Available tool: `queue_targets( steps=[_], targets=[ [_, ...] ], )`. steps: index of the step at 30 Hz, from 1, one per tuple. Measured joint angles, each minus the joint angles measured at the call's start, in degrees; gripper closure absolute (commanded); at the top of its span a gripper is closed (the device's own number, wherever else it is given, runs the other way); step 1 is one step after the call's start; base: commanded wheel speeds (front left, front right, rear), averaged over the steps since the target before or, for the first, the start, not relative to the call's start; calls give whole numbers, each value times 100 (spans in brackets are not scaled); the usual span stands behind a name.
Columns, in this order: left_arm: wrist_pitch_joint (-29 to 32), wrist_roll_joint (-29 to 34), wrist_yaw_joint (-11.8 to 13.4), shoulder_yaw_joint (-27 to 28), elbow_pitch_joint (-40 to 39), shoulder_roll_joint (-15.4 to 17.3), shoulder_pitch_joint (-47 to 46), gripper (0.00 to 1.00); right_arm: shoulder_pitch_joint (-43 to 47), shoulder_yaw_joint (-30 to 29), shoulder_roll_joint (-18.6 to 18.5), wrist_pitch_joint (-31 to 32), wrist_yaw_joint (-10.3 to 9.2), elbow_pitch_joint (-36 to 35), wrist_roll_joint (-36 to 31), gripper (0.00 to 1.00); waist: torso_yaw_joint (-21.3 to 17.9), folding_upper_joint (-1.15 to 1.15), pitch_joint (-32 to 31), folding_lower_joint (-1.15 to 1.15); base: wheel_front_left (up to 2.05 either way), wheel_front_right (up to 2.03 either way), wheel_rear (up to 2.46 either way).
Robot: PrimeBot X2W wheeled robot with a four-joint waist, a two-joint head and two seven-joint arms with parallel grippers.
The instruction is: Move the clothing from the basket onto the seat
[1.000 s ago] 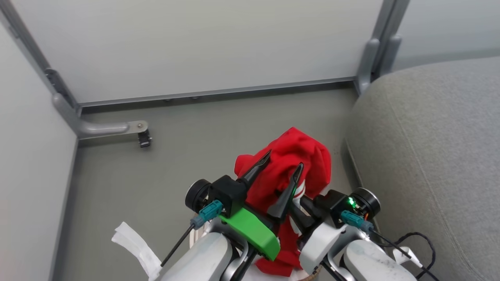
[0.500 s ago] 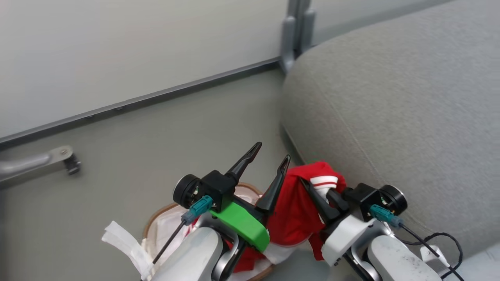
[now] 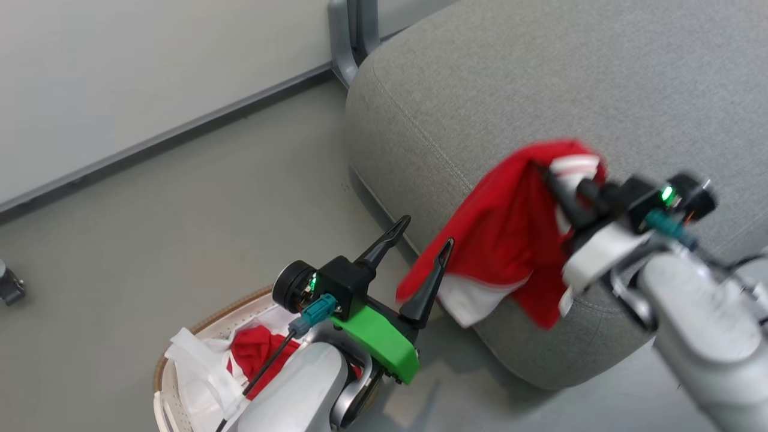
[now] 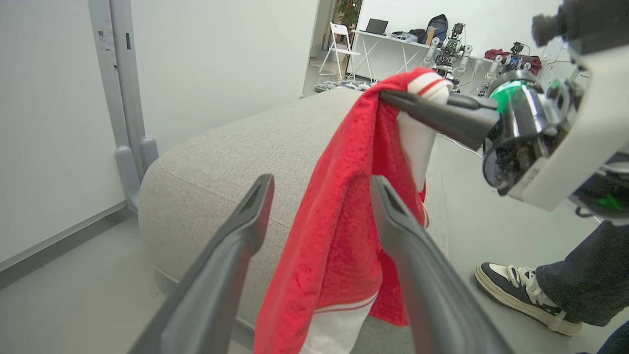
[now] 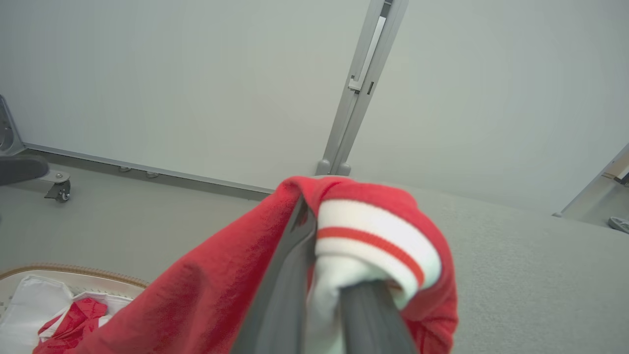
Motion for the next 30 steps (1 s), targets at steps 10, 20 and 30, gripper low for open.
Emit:
queue_targets(
  steps=[10, 20, 30],
  targets=[
    [0, 126, 8, -197, 215, -1, -346, 0, -2188, 23, -1051, -2, 0, 801, -358, 100, 243, 0, 637, 0, 0, 0, 0],
    [0, 272, 101, -394, 208, 2, -818, 0, -3833, -382, -1770, -3, 0, 2245, -501, 100, 781, 0, 1454, 0, 0, 0, 0],
    [0, 292, 188, -326, 182, 4, -982, 0, -3777, -887, -1568, -4, 0, 3238, -575, 6, 1307, 0, 2083, 1, 0, 0, 0]
  ],
)
